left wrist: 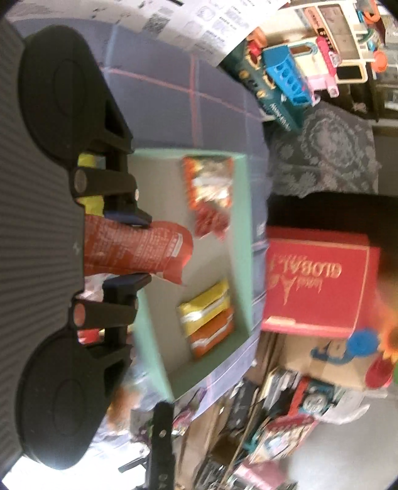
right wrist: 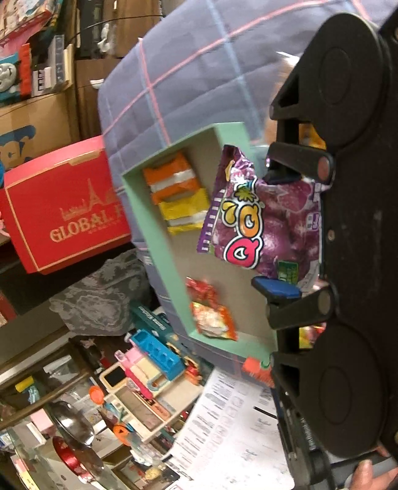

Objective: Organize snacks
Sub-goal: 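Lift both held snacks and carry them over the green tray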

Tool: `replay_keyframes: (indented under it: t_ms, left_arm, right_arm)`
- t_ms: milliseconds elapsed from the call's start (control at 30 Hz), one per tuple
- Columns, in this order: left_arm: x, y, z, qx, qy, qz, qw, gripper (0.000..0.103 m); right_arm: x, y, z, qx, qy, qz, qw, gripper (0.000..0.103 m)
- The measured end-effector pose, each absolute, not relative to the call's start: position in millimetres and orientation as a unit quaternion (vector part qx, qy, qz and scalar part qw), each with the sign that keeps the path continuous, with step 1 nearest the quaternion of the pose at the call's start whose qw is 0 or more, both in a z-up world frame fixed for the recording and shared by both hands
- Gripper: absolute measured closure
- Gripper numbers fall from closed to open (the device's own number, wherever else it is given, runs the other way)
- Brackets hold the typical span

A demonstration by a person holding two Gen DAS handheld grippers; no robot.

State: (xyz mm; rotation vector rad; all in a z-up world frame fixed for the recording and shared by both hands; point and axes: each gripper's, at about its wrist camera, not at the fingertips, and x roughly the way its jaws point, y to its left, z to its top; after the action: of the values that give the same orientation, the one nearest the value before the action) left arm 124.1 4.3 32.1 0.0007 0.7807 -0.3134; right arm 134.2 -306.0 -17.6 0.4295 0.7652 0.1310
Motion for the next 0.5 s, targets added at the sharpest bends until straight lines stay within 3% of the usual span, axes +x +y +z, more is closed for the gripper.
replay_keyframes:
  t_ms: [200, 500]
  left_arm:
    - [183.3, 9.5, 35.1, -0.007, 0.38, -0.125, 0.917, 0.07]
    - [232.0, 11.3, -6.8, 0.015, 0.421, -0.09, 0.903, 0.069]
  right_arm:
    - [183.4, -313.1, -13.8, 0.209, 0.371, 0.052, 0.903, 0.047]
    - [240.9, -309.8, -41.6, 0.186, 0.407, 0.043, 0.893, 0.046]
